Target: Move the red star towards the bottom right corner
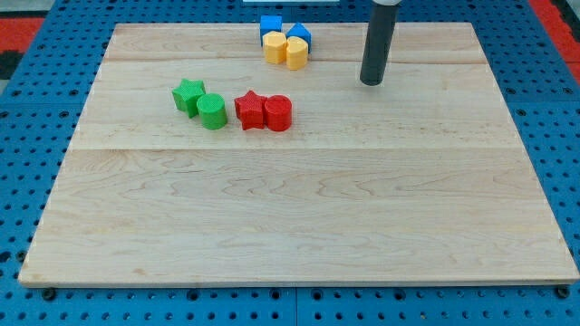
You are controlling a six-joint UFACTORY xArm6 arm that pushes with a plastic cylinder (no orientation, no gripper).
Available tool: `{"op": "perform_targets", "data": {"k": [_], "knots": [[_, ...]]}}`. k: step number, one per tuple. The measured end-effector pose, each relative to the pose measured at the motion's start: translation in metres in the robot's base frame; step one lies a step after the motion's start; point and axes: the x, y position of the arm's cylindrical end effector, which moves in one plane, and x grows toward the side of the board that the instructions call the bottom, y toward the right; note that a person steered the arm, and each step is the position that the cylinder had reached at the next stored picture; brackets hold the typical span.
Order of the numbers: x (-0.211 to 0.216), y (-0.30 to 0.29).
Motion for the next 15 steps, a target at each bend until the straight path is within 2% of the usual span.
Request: {"op": "perform_targets", "data": {"k": [4, 5, 7, 9, 10, 11, 12, 13, 14, 15], "knots": [[-0.001, 0.01], [-0.009, 0.039], [-0.008, 0.037], [-0.003, -0.044], [-0.002, -0.103], [0.012, -0.185], [0.04, -0.195], [0.047, -0.078], [0.079, -0.056], [0.065, -0.11]]}}
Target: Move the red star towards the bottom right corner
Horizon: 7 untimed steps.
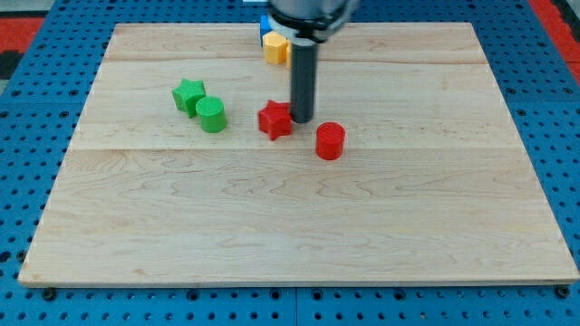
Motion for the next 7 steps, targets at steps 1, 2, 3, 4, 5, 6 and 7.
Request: {"op": "perform_targets", "data": {"k": [1, 2, 3, 4, 5, 6, 7], "knots": [[-0.001, -0.006], [-0.015, -0.013], [-0.036, -0.015], [-0.02, -0.065], [0.013, -0.049], [0.035, -0.037], [0.047, 0.011]]}}
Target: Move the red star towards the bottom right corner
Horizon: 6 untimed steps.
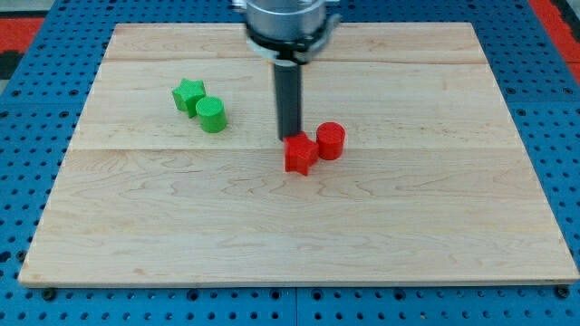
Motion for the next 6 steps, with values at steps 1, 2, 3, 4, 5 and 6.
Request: {"op": "perform_targets", "data": {"k": [1, 2, 3, 4, 5, 6], "knots": [[0.024, -0.014], [0.028, -0.035], [0.028, -0.033], [0.028, -0.033], [0.028, -0.033], [0.028, -0.033]]}}
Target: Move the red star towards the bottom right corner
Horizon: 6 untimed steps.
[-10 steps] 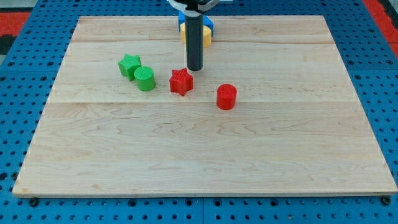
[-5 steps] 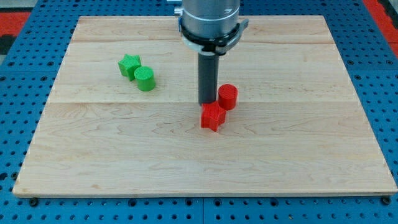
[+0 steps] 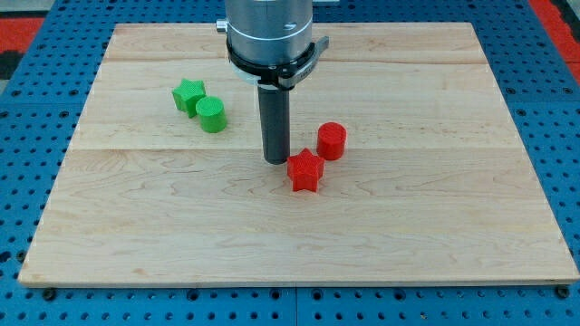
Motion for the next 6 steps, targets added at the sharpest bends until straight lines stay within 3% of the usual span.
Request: {"op": "perform_targets", "data": {"k": [1, 2, 6], "knots": [[0.013, -0.002], [0.045, 0.032], [0.032, 0.035]]}}
